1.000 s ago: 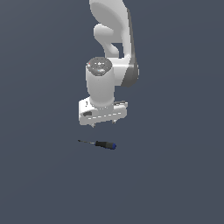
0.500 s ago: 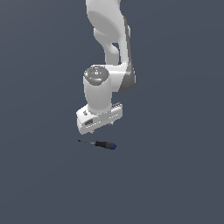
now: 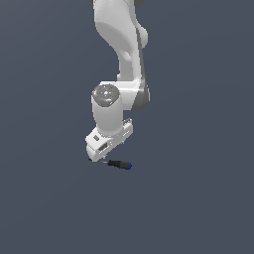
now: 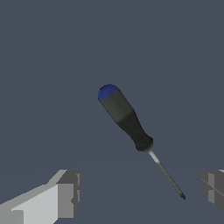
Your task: Pick up the object and move it to a goal position.
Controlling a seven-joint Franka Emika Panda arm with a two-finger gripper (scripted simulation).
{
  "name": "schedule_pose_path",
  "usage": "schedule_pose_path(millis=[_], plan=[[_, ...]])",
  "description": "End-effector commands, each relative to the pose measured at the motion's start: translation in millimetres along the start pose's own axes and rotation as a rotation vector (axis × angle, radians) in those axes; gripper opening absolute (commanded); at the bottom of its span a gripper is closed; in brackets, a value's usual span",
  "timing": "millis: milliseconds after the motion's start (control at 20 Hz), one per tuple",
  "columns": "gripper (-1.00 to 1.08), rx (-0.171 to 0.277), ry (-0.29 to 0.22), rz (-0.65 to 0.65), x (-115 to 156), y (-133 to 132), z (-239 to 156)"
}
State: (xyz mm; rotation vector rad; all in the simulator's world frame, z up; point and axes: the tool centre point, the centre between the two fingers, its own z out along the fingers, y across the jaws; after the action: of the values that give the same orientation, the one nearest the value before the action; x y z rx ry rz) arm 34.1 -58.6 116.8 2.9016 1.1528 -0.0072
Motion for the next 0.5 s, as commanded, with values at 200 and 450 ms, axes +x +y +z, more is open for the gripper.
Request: schedule_pose_path(millis=[200,450], plan=[[1.0,0.003,0.0,-0.172,-0.5,8.6,13.9],[1.0,0.006,0.003,-0.302,-1.1,15.0,24.5]])
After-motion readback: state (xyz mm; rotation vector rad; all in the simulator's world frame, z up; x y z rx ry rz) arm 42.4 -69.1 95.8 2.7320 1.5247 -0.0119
